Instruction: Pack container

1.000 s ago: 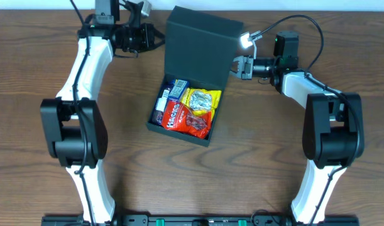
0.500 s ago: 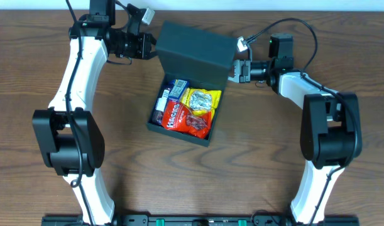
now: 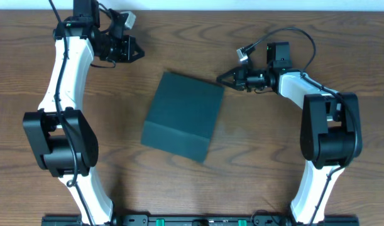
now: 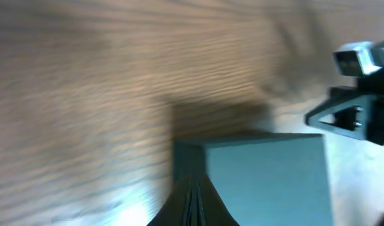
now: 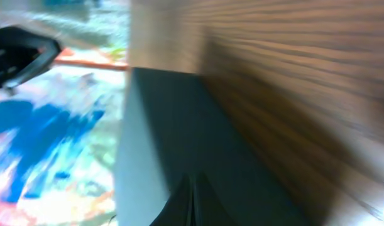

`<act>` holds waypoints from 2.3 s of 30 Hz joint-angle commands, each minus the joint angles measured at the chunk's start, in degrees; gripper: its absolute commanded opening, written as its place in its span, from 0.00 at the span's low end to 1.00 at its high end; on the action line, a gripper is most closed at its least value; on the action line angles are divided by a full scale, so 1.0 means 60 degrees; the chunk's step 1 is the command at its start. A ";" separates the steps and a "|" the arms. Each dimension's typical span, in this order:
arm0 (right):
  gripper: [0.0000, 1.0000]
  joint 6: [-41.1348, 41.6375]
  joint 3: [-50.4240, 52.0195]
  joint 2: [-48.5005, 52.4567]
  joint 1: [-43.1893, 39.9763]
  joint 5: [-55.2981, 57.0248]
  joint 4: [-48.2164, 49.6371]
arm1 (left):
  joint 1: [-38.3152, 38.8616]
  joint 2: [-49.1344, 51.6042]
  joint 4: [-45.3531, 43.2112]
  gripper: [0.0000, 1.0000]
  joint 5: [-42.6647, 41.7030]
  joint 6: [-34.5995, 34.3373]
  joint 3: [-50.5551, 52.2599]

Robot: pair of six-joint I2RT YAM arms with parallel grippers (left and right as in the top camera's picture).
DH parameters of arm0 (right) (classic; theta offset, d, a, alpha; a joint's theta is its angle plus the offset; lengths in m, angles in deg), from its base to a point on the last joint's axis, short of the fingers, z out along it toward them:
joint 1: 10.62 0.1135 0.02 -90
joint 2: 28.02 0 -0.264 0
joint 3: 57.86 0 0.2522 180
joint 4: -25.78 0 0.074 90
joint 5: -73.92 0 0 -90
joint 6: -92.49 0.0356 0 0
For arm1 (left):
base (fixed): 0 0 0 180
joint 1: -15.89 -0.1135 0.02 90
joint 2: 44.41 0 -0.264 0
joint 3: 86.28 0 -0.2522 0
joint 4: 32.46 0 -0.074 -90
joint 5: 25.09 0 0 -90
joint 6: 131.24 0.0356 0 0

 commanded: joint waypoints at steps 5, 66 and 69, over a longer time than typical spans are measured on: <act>0.02 -0.0044 -0.0138 -0.0084 0.0040 0.1086 -0.0393 | -0.0036 -0.0091 0.0546 0.06 0.1759 -0.0171 -0.0080; 0.02 -0.0973 -0.0138 -0.2510 0.0535 0.6776 -0.2707 | 0.1122 -0.0106 -0.0259 0.06 0.0605 -0.1883 0.2863; 0.01 -0.0976 -0.0138 -0.3730 0.0608 0.7770 -0.3861 | 0.0790 -0.0259 0.0350 0.06 0.1501 -0.1887 0.2375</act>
